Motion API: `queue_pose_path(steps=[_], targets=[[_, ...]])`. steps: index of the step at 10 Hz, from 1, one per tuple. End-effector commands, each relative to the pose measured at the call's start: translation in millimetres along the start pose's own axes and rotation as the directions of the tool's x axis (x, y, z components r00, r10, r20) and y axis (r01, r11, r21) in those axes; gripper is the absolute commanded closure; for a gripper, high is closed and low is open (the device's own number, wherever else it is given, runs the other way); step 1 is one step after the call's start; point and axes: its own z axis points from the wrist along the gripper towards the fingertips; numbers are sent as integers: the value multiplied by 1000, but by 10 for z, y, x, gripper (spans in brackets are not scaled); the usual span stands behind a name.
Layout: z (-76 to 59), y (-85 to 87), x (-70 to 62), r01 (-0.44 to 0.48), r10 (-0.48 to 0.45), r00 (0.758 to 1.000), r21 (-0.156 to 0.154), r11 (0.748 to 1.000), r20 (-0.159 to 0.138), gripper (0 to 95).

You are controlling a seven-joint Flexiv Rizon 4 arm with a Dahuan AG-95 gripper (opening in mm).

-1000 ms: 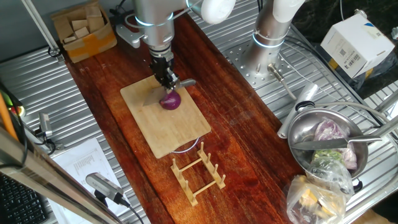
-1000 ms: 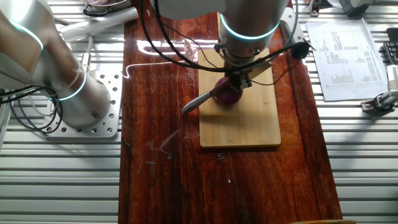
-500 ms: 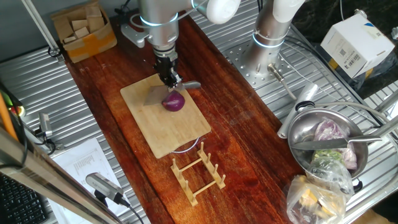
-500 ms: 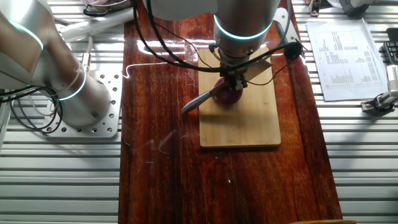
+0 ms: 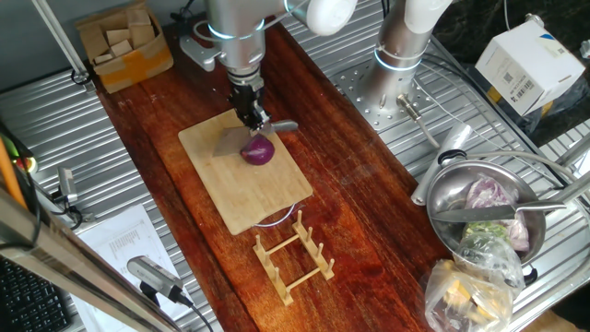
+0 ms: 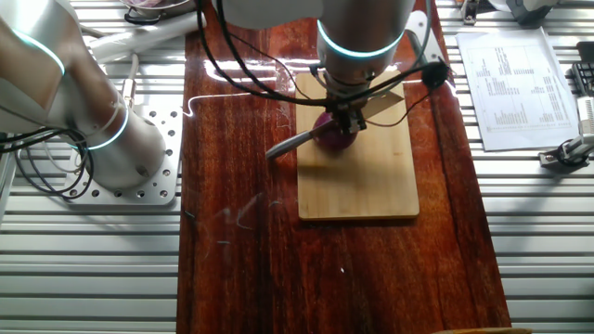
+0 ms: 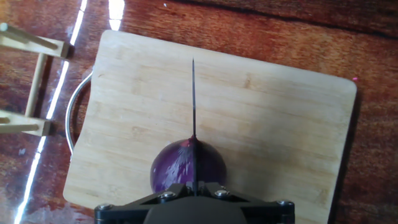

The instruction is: Chop the onions

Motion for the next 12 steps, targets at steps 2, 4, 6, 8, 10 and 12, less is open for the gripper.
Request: queue_pose_path(steps=[2,4,6,8,10,12], targets=[[-3,-45,-75,-33,34,994,10,999,-108,950],[-23,-108,-211,-28,28,987,1,1000,-159,950],[-146,-156,-369,-28,25,979,-11,1000,-204,950],[-180,-191,-563,-26,20,972,-20,999,-236,950],[-167,-190,-693,-37,29,958,-21,999,-285,950],[-145,-170,-780,-58,46,939,-26,998,-342,950]])
